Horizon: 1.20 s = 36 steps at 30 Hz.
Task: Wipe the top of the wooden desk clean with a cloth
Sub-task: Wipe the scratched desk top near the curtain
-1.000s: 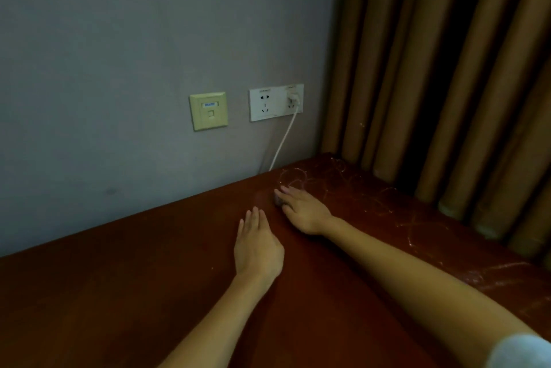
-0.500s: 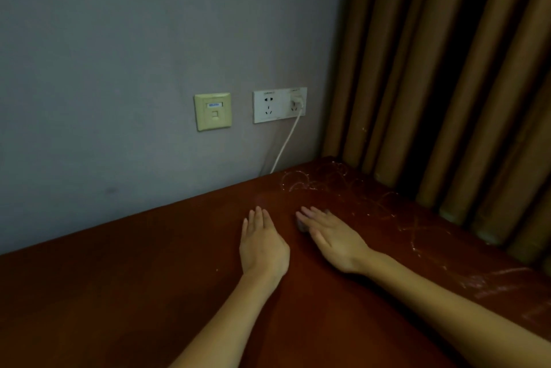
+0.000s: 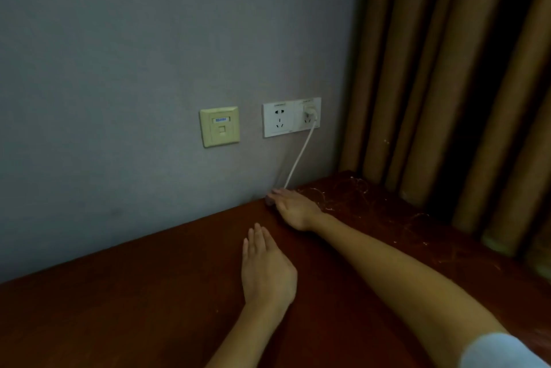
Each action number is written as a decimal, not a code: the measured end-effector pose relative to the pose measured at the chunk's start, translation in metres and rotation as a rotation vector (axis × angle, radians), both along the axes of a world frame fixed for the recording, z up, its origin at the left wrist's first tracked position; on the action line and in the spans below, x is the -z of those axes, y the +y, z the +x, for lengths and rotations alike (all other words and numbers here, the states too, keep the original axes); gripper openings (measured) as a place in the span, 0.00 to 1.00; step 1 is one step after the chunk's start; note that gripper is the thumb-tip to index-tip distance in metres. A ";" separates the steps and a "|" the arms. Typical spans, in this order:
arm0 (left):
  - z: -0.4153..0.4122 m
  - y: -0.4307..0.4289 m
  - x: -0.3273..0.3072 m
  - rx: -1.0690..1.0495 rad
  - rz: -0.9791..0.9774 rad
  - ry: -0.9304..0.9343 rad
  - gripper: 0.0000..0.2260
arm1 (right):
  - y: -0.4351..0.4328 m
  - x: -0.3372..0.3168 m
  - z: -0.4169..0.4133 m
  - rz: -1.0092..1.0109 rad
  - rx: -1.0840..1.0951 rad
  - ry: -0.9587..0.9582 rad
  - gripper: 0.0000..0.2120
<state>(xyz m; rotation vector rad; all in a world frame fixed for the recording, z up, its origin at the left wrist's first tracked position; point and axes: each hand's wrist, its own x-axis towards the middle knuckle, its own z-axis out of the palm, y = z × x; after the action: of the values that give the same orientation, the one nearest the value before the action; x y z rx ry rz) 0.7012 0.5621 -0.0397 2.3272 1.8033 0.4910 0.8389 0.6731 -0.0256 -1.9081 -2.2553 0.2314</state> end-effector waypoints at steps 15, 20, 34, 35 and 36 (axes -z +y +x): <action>0.007 0.002 -0.005 -0.011 -0.018 0.018 0.26 | -0.110 0.004 0.025 0.021 0.050 -0.047 0.22; 0.009 0.005 -0.004 -0.014 -0.017 0.049 0.26 | -0.078 0.001 0.002 0.015 -0.075 -0.027 0.22; 0.009 0.011 -0.001 -0.010 -0.003 -0.012 0.25 | 0.017 0.011 0.113 -0.017 0.278 -0.016 0.25; 0.009 0.011 -0.001 -0.010 -0.004 -0.013 0.25 | 0.008 0.011 0.122 -0.021 0.303 -0.019 0.25; 0.009 0.012 -0.001 -0.011 -0.004 -0.015 0.25 | -0.005 0.010 0.127 -0.027 0.315 -0.024 0.25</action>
<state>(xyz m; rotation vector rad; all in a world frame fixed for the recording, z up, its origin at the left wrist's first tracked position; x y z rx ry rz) 0.7102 0.5736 -0.0387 2.3063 1.8099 0.5043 0.9659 0.6680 -0.0355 -2.2525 -1.9354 0.1950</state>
